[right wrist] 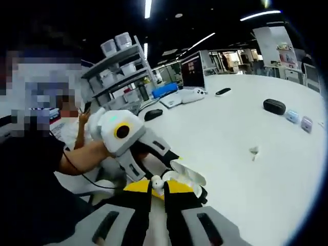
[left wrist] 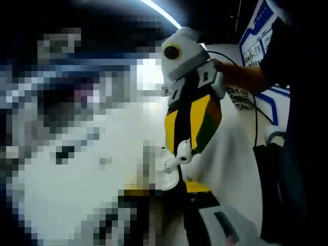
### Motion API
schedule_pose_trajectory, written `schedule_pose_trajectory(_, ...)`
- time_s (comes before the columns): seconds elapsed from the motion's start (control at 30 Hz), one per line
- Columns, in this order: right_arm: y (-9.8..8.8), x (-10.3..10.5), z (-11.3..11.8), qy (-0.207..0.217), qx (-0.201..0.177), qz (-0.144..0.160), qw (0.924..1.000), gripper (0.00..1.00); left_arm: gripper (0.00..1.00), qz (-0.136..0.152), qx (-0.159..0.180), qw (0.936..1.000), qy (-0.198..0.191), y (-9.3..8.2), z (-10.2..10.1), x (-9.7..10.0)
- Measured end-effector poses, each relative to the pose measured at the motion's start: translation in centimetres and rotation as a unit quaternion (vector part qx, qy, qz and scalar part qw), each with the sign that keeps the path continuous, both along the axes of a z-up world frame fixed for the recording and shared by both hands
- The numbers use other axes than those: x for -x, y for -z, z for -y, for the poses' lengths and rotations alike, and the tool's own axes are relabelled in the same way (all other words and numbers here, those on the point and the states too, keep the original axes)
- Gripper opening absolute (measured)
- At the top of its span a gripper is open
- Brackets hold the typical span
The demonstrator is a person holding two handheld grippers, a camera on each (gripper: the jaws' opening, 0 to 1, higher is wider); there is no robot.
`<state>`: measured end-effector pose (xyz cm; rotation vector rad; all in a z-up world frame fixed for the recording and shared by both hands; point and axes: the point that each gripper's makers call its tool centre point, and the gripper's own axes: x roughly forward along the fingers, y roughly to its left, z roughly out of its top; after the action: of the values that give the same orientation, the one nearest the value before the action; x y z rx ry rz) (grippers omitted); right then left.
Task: Pick up the earbuds from the table and place the earbuds into the earbud case
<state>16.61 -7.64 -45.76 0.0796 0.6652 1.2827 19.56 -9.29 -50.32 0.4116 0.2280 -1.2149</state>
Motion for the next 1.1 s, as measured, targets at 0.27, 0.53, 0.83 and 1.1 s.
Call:
schedule_pose_trajectory(0.27, 0.21, 0.04, -0.05, 0.004, 0.025, -0.061, 0.9978, 0.09, 0.24, 0.02, -0.016, 0.9997, 0.007, -0.08, 0.18, 0.09)
schedule_pose_trajectory(0.53, 0.05, 0.16, -0.02, 0.0, 0.045, -0.119, 0.9918, 0.09, 0.24, 0.047, -0.035, 0.9982, 0.01, -0.18, 0.38, 0.33)
schedule_pose_trajectory(0.83, 0.01, 0.29, -0.05, -0.012, 0.067, -0.162, 0.9845, 0.09, 0.24, 0.074, -0.062, 0.9952, 0.018, -0.28, 0.52, 0.5)
schedule_pose_trajectory(1.1, -0.11, -0.34, -0.25, -0.027, 0.099, -0.137, 0.9853, 0.09, 0.24, 0.058, -0.053, 0.9967, 0.021, -0.21, 0.4, 0.5)
